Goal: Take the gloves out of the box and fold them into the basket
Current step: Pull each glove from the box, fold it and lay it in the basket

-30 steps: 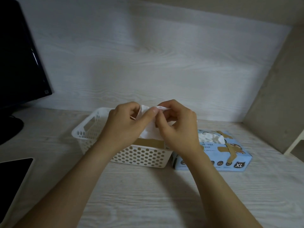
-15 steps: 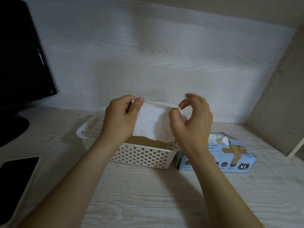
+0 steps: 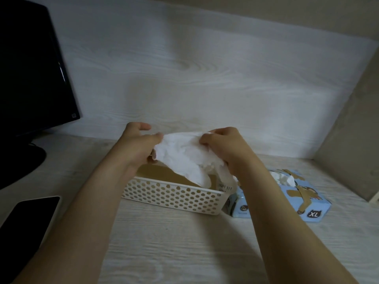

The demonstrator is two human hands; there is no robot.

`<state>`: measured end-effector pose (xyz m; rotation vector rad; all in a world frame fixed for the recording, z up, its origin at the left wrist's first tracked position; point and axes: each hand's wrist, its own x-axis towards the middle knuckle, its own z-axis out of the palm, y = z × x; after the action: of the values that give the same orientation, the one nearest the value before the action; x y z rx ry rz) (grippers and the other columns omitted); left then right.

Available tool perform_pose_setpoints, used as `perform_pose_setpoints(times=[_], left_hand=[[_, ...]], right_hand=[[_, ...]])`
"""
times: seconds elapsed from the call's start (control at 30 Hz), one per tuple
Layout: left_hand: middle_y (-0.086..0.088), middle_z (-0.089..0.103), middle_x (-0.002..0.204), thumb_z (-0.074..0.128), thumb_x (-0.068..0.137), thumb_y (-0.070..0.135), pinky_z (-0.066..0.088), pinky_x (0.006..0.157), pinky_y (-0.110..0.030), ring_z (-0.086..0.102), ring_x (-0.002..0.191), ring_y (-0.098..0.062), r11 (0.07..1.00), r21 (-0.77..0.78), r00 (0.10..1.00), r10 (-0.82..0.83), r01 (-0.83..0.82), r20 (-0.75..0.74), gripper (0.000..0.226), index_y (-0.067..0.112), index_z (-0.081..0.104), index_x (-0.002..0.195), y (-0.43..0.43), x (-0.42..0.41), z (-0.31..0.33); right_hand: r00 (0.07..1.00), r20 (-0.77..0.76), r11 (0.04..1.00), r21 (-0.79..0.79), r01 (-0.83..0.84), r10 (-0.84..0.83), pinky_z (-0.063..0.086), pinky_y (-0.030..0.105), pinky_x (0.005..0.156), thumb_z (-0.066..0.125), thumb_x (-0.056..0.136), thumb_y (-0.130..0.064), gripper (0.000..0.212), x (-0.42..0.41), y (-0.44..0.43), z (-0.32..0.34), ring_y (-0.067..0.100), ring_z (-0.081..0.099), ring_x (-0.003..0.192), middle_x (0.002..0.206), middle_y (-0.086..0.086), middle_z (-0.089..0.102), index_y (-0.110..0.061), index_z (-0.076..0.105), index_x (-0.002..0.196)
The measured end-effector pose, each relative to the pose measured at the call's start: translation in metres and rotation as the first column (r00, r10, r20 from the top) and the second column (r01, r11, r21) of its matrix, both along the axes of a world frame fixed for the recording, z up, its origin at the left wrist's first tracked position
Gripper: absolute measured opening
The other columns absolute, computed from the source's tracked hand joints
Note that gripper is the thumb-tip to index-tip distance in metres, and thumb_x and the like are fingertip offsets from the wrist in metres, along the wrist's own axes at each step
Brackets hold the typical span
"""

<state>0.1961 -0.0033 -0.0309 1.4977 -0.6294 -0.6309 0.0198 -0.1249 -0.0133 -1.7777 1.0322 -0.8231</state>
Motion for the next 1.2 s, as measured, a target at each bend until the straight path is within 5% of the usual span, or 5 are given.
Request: perform_pose_setpoints(times=[0.13,0.33,0.67,0.87,1.2], left_hand=[[-0.011,0.054,0.106,0.050,0.096,0.000,0.049,0.060,-0.032,0.058,0.082,-0.025,0.977,0.181,0.949,0.048,-0.109,0.313,0.034,0.022,0.043,0.122,0.004,0.006,-0.007],[-0.013,0.061,0.109,0.055,0.094,0.002,0.059,0.087,-0.049,0.064,0.093,-0.037,0.823,0.444,0.657,-0.119,-0.354,0.745,0.023,0.019,0.071,0.096,0.001,0.005,-0.015],[-0.006,0.048,0.082,0.050,0.098,-0.001,0.055,0.086,-0.041,0.066,0.099,-0.031,0.589,0.738,0.531,-0.530,-0.329,0.661,0.026,0.015,0.041,0.079,-0.011,0.011,-0.023],[-0.007,0.059,0.101,0.052,0.101,0.007,0.055,0.077,-0.035,0.059,0.084,-0.023,0.536,0.805,0.542,-0.611,-0.253,0.577,0.016,0.009,0.056,0.116,-0.009,0.014,-0.024],[-0.004,0.048,0.099,0.055,0.098,0.012,0.049,0.083,-0.033,0.053,0.090,-0.023,0.508,0.809,0.558,-0.596,-0.296,0.578,0.017,0.014,0.048,0.083,-0.004,0.010,-0.016]], right_hand=[[0.918,-0.386,0.994,-0.031,-0.106,0.086,0.043,0.027,0.054,0.067,0.086,-0.012,0.020,0.025,-0.004,-0.002,0.022,0.046,0.043,0.051,0.014,0.054,0.001,0.067,0.071],[0.690,-0.712,0.953,-0.106,-0.285,0.127,0.050,0.028,0.056,0.074,0.091,-0.022,0.028,0.052,-0.008,-0.008,0.023,0.062,0.067,0.083,0.012,0.072,0.001,0.078,0.106],[0.599,-0.738,0.744,-0.581,-0.331,-0.310,0.042,0.036,0.069,0.069,0.092,-0.003,0.031,0.046,0.010,-0.017,0.021,0.045,0.067,0.081,0.003,0.041,-0.012,0.042,0.081],[0.574,-0.818,0.831,-0.304,-0.467,0.023,0.054,0.037,0.073,0.094,0.072,-0.045,0.044,0.032,0.025,-0.028,0.020,0.068,0.089,0.097,-0.001,0.071,-0.017,0.075,0.100],[0.607,-0.773,0.797,-0.245,-0.553,0.184,0.052,0.027,0.075,0.090,0.078,-0.033,0.049,0.001,-0.003,-0.029,0.006,0.059,0.089,0.108,-0.008,0.061,-0.036,0.067,0.120]])
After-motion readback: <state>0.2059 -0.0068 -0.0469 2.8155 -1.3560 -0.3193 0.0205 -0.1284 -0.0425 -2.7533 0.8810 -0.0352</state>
